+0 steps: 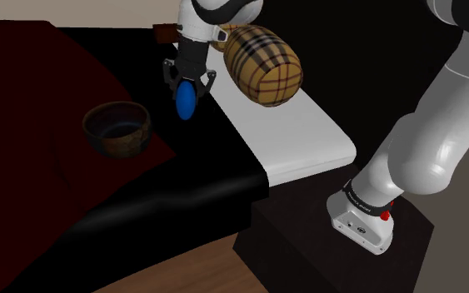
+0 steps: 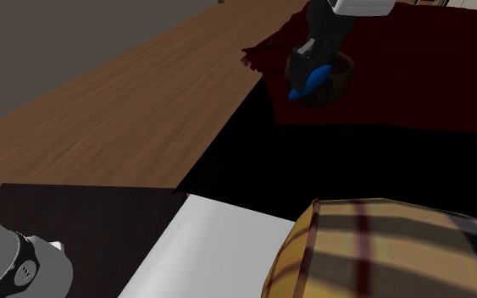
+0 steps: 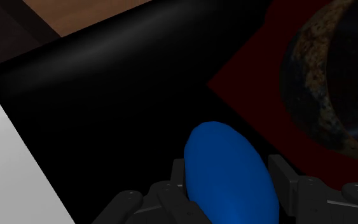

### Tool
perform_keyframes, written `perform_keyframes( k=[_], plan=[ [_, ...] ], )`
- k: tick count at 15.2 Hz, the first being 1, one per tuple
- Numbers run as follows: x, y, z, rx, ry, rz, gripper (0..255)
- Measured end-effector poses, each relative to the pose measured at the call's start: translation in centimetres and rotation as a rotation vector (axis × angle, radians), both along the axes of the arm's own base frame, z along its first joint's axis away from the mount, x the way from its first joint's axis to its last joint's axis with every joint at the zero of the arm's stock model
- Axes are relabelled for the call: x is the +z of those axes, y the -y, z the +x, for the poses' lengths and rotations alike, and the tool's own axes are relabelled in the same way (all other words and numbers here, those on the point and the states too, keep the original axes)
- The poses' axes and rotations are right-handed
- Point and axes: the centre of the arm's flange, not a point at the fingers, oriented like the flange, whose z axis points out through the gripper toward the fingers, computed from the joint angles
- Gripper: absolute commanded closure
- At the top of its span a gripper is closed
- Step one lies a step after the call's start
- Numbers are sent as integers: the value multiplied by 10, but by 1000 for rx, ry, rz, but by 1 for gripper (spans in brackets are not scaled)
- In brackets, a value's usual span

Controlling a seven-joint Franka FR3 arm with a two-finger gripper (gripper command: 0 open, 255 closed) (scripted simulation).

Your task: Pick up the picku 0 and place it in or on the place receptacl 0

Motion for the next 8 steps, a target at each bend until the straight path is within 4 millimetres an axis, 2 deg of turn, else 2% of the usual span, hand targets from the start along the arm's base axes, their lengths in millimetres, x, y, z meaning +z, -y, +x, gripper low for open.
perform_keyframes(
  k=[8],
  plan=[
    [41,1,-1,0,0,0,255]
  ],
)
